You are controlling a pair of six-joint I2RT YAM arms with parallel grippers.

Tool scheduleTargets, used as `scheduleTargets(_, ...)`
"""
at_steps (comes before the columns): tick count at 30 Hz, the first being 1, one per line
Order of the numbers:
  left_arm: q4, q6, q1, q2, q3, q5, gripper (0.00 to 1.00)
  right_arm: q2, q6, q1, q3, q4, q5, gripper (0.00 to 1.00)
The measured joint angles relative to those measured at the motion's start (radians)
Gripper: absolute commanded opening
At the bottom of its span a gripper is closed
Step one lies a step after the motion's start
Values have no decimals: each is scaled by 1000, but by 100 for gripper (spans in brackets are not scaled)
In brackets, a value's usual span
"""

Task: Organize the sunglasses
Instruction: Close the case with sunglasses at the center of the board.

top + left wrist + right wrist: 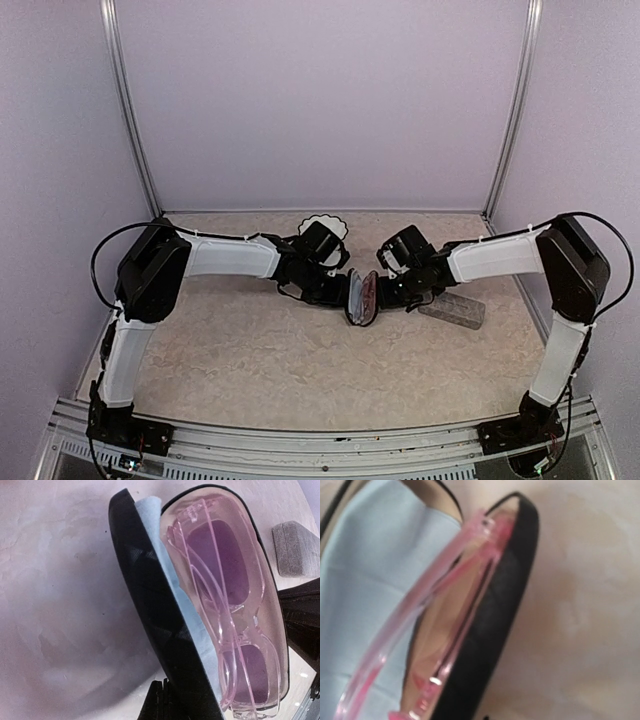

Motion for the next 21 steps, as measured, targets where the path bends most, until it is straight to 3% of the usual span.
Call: scheduleTargets(21,-36,24,-45,6,28,34,0,58,-8,55,118,47,-10,0)
